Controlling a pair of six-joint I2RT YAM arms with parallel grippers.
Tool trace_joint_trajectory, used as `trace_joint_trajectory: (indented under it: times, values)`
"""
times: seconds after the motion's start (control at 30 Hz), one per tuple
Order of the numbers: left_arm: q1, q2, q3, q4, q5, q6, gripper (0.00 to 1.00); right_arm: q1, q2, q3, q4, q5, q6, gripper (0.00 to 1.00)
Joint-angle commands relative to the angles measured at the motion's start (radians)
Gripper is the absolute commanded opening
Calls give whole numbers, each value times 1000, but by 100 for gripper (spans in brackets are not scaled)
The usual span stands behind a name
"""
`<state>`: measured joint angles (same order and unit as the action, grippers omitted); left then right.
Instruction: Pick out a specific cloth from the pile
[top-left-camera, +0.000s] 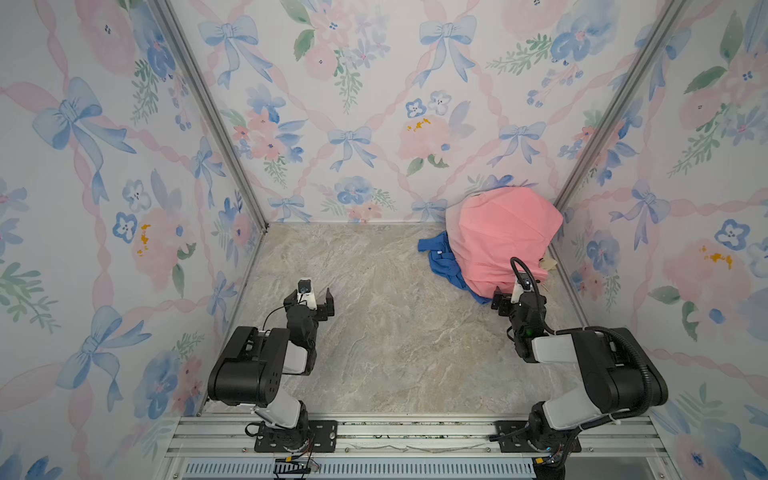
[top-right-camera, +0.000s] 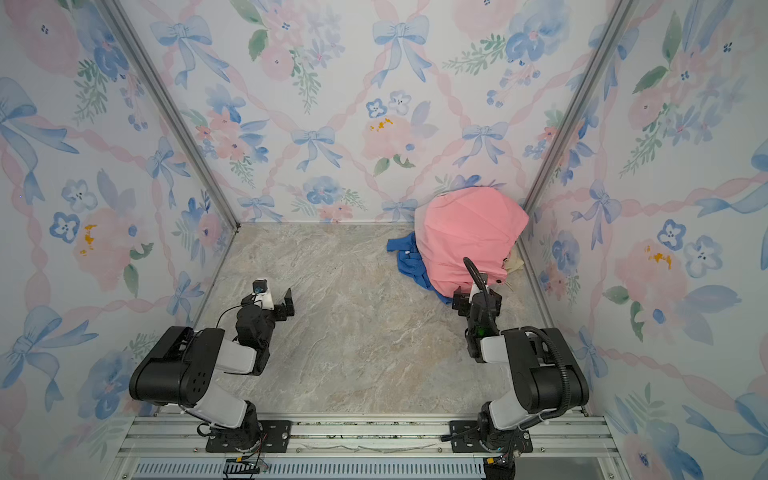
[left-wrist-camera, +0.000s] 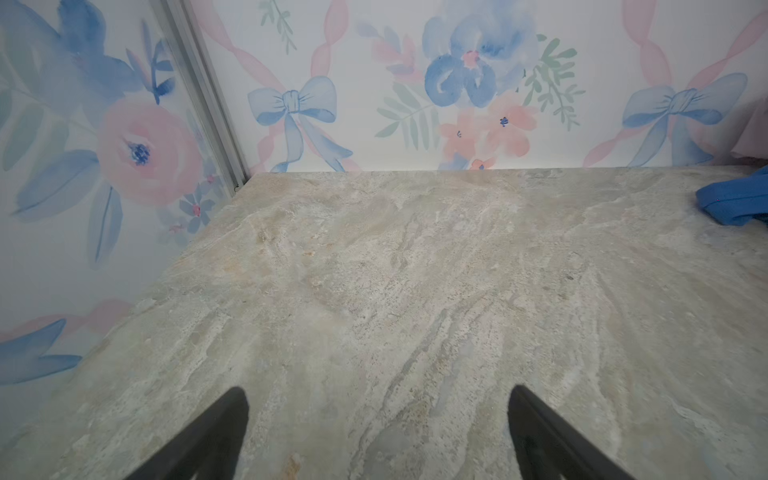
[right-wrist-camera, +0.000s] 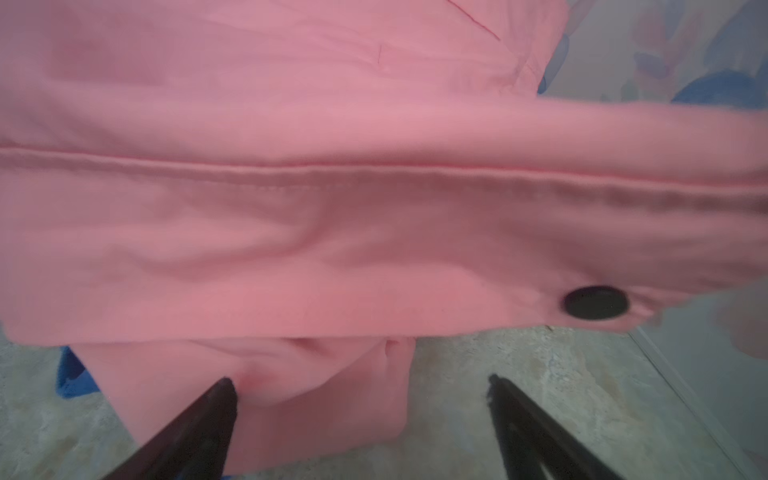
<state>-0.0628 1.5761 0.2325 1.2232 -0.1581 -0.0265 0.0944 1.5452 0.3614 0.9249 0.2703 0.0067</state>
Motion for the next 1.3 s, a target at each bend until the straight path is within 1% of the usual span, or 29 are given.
trace_joint_trajectory:
  times: [0.0,0.07,0.1,0.27,0.5,0.53,0.57,0.67,0.73,0.77,0.8,0.83,0.87,0.9,0.97,1.0,1.03,1.07,1.1,1.17,1.2,1.27]
  values:
    - [5,-8,5,-5,9,13,98,-7,6,18,11,-16,-4,97]
    - [4,-8,6,-5,7,14,98,-27,2,25,-9,-60,7,97]
    - [5,-9,5,-5,9,13,98,-27,1,26,-9,-63,6,97]
    - [18,-8,8,-6,31,9,98,-27,2,25,-9,-63,7,97]
    - [20,-7,8,-5,34,9,98,-25,3,27,-11,-60,5,97]
    - [20,-8,7,-6,34,10,98,-24,3,25,-8,-60,4,97]
    - [20,-9,8,-7,33,9,98,-22,2,21,0,-53,4,100]
    - [20,-19,-5,3,-7,-8,98,-38,-46,-55,103,-25,33,97]
    - [18,-53,-35,35,-36,-20,98,-45,-115,-120,160,-57,30,97]
    - [11,-90,-44,32,-43,-8,98,-43,-172,-132,132,-93,17,97]
    - [-14,-137,-44,4,-89,10,98,-35,-254,-121,9,-133,5,97]
    - [-49,-181,-32,-51,-153,27,98,-23,-339,-81,-188,-161,-5,97]
    - [-91,-241,-1,-152,-218,40,98,-7,-418,-11,-434,-170,-6,98]
    - [-132,-295,48,-296,-263,34,98,13,-470,51,-623,-154,5,97]
    - [-201,-363,155,-558,-284,-18,98,59,-521,120,-861,-85,49,97]
    - [-236,-379,204,-663,-257,-60,98,78,-533,149,-962,-61,77,97]
    - [-264,-383,244,-741,-196,-82,98,92,-537,175,-1042,-55,95,97]
    - [-303,-377,287,-805,-116,-89,98,101,-537,208,-1117,-58,113,97]
    - [-355,-360,334,-870,-74,-86,98,107,-532,241,-1186,-60,132,97]
    - [-465,-310,456,-1015,-55,-52,98,105,-523,313,-1297,-39,178,97]
    - [-529,-278,542,-1091,-43,-8,98,93,-519,354,-1347,-37,199,97]
    - [-648,-218,678,-1220,-59,94,98,43,-518,426,-1415,-80,232,97]
